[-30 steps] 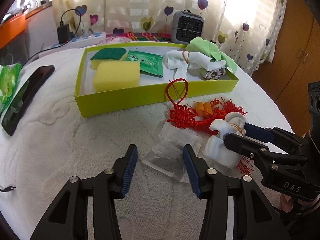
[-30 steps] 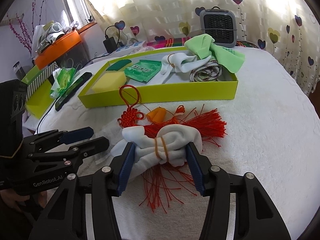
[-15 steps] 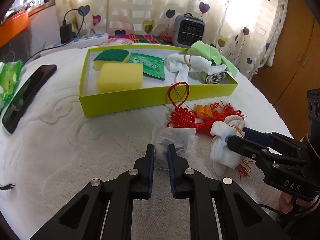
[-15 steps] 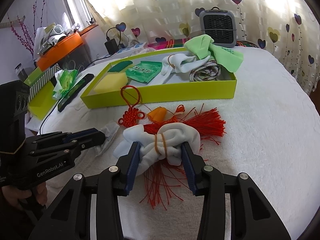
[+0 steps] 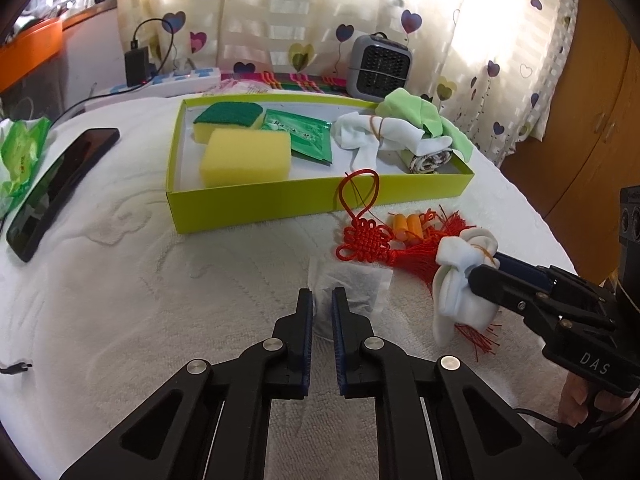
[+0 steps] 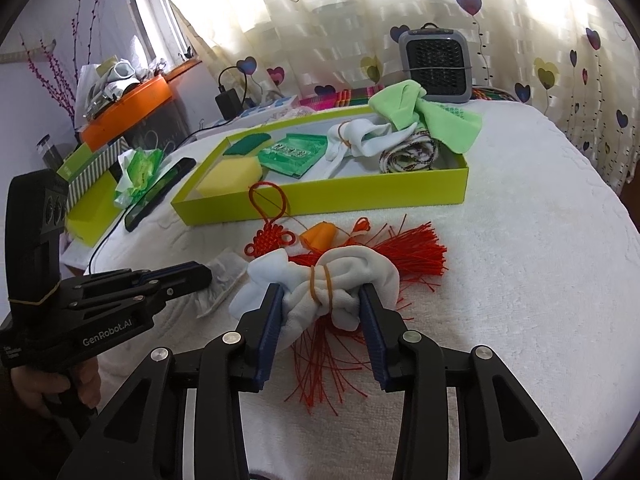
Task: Organize soft objects
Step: 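Lift the white socks with the right gripper while the left gripper lifts the clear bag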
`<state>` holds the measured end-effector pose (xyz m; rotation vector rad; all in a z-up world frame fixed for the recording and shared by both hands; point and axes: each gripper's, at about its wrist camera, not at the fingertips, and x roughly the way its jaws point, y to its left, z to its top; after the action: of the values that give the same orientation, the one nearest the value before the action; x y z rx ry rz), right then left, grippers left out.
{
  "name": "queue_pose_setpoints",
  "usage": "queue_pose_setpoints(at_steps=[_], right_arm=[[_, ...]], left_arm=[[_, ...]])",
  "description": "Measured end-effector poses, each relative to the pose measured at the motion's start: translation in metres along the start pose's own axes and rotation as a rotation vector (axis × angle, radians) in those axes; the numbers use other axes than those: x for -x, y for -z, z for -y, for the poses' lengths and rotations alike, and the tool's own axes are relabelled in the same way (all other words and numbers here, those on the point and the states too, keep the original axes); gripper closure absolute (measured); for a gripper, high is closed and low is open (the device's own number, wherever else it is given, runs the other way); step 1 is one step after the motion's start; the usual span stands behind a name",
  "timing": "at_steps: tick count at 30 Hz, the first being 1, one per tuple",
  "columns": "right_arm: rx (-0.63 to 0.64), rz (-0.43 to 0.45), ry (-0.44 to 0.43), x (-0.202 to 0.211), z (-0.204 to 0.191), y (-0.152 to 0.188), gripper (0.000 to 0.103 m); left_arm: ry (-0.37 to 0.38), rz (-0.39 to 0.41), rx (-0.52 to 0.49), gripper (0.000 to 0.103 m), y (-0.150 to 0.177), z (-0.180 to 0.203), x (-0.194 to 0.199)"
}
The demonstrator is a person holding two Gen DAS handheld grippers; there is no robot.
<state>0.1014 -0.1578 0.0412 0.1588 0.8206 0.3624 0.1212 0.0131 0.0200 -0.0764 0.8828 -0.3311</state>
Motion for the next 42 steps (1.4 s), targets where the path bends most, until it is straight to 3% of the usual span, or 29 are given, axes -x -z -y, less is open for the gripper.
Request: queue_pose_setpoints(at_steps=[16,17,19,20,21,25,39,41,42], right_arm=[[-0.011,0.059,0.000,0.018,0.004,-0.003,0.063],[-0.011,0.060,0.001,0.018,0.005,-0.003,0.063],[-0.010,0.063,0.000,0.019,0.004,-0.003,0.063],[-0.008,0.065,-0.001,0.019,0.004,-0.003,0.063],[-0.007,0.065,-0.001,0.019,0.004,-0.003,0.063],[-0.010,0.068,-0.002,0.019,0.004,-0.003,0.063],[-0.011,0.071,-0.005,0.021,0.005,-0.004,0.063],[-0.011,0.070,-0.005,0.021,0.005,-0.004,0.063],[-0.010,0.070,-0.005,0.021,0.005,-0.004,0.063]], left_arm=[[0.034,-0.011,-0.008,0.095,0.004,0.001,0.005],[0.024,-0.015,-0.010,0.092,0.005,0.001,0.005],[0.008,-0.023,-0.013,0.076,0.005,0.001,0.004],[-0.001,-0.025,-0.018,0.059,0.005,0.002,0.004],[-0.005,-0.025,-0.024,0.054,0.005,0.003,0.004],[0.008,-0.037,-0.062,0.052,0.005,0.011,0.002],[-0.087,-0.064,-0.169,0.051,0.009,0.028,-0.009],[-0.083,-0.059,-0.157,0.055,0.009,0.026,-0.008],[-0.091,-0.054,-0.151,0.063,0.009,0.024,-0.007]])
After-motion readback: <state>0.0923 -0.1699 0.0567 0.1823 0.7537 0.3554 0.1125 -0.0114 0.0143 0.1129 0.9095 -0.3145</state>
